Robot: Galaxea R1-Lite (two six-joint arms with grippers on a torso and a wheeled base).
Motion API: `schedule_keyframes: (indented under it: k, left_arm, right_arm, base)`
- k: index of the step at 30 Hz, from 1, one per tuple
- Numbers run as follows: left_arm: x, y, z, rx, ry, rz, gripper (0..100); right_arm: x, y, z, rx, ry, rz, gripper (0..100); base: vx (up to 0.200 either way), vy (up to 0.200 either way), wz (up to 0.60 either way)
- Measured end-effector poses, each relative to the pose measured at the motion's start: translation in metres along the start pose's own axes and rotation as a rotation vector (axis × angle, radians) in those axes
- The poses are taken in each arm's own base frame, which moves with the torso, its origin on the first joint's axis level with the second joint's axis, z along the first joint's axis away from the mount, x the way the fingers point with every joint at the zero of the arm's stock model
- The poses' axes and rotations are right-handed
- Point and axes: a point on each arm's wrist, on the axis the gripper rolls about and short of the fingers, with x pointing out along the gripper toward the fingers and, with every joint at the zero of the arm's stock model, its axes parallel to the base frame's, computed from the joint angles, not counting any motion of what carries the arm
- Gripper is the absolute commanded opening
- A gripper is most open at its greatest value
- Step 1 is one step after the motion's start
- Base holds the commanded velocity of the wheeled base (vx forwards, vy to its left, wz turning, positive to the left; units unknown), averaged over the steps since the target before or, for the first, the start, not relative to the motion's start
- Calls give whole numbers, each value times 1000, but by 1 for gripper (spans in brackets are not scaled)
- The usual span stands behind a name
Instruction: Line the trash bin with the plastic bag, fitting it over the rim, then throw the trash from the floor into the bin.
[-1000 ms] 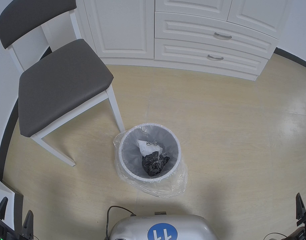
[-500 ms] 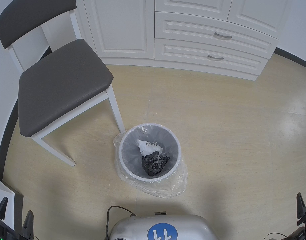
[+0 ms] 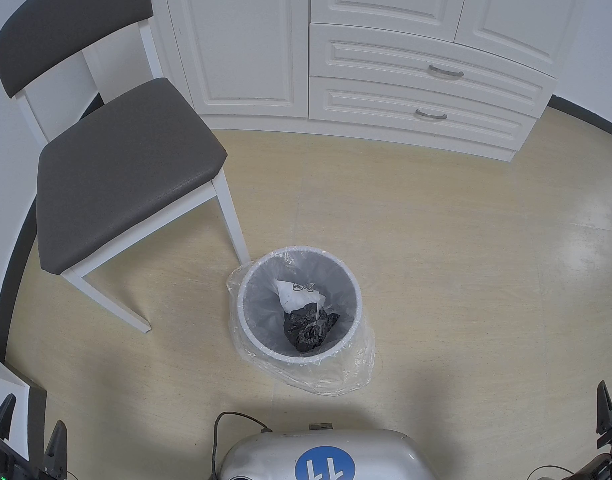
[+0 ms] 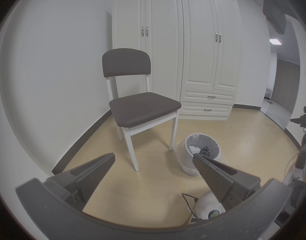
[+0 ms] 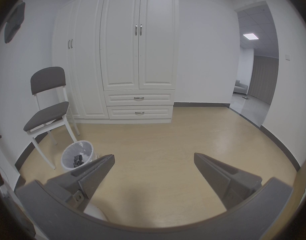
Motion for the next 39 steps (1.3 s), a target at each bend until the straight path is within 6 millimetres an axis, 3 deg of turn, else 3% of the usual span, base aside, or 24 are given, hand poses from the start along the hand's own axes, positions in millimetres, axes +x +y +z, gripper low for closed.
schedule_keyframes:
  k: [15,24,39]
  left_arm:
    - [0,0,0,-1,0,0,100]
    - [0,0,0,-1,0,0,100]
    - [0,0,0,0,0,0,100]
  right_arm:
    - [0,-2,1,41,-12,-69,100]
    - [0,3,0,-147,-7,126,100]
    - [-1,4,-6,-51,61,183,100]
  base:
    - [0,0,0]
    - [0,0,0]
    - [0,0,0]
